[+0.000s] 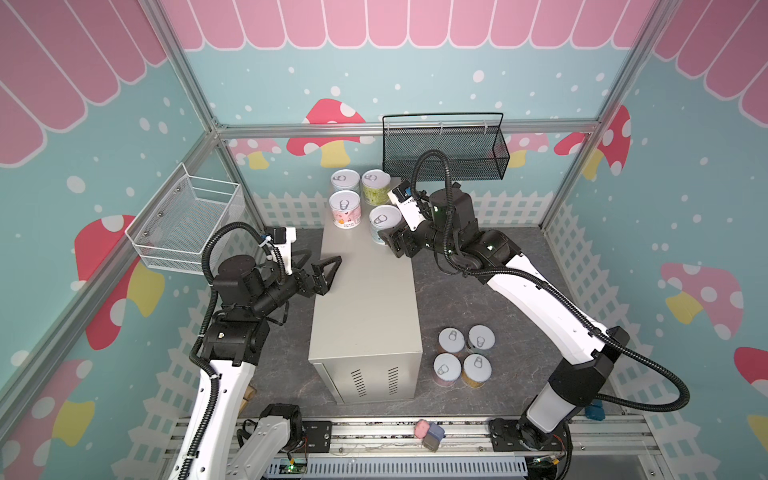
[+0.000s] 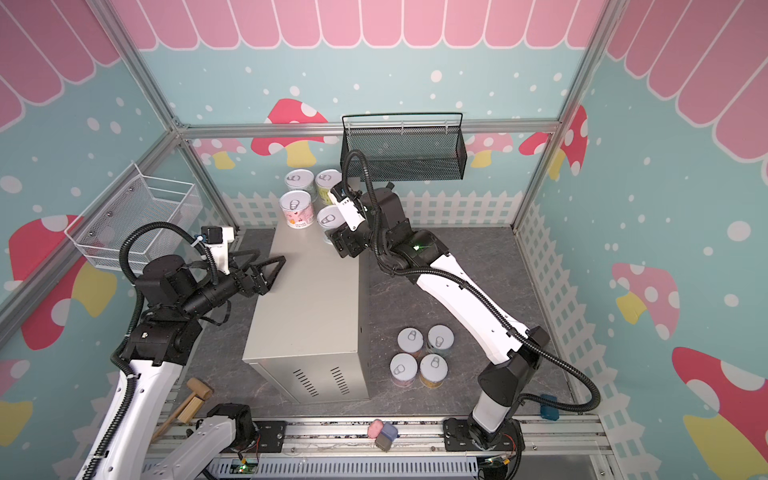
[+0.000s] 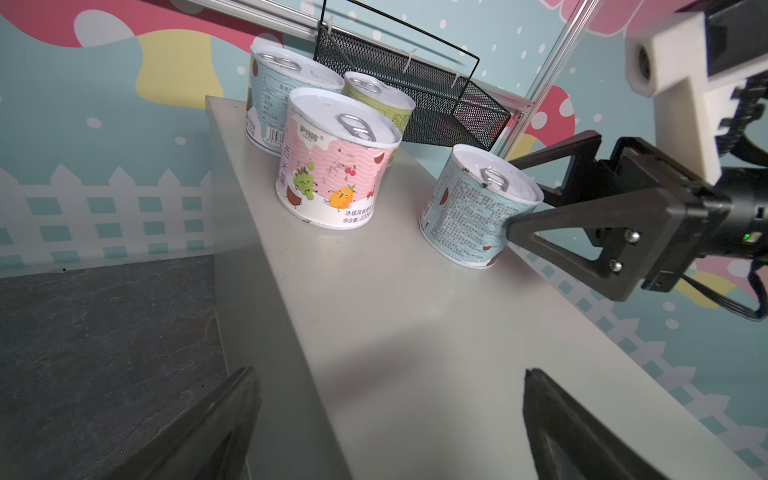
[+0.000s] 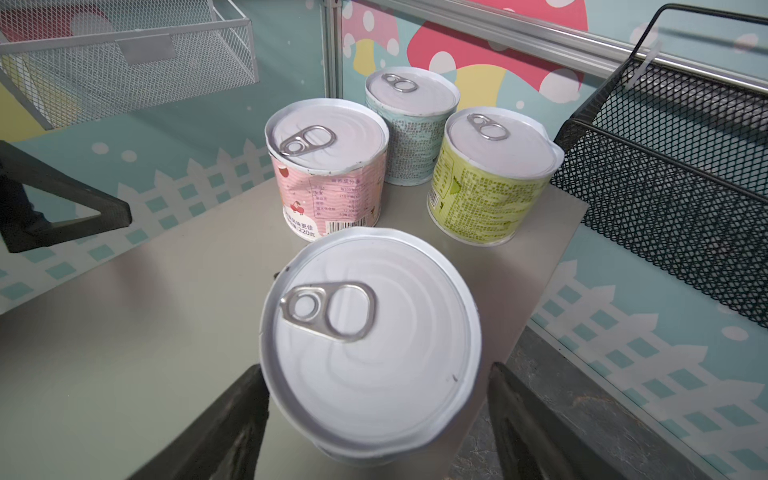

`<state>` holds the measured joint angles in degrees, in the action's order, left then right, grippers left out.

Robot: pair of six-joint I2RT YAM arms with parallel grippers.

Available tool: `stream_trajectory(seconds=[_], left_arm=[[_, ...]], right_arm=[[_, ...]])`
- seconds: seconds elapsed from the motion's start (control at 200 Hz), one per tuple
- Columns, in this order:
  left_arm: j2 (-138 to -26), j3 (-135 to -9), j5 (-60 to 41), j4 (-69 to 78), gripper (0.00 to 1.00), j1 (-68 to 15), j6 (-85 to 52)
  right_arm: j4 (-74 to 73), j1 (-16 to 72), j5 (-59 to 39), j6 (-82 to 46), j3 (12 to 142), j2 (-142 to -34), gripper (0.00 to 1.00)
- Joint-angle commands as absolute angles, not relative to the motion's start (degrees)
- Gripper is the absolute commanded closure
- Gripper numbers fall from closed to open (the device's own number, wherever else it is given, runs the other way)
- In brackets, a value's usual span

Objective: Place and organize the canned foods onto the counter
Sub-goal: 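Set the light-blue can beside the pink and green cans with the right gripper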

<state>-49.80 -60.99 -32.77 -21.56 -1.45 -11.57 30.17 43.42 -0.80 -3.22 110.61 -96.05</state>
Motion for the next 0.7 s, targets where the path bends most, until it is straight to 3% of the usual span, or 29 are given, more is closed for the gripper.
stream_trajectory(seconds=[0.0,0.695], left_arm=[[-49.6,-60.5,-32.4,-20.8,0.01,-1.8,-11.3],[-50.3,-60.5,-32.0,-20.8,0.01,-1.8,-11.0]], right_arm=[[27.0,43.0,-0.2,-3.2,110.3,-96.2,0.20],[20.6,40.4,-1.4,-3.3,112.4,-102.2,0.33]])
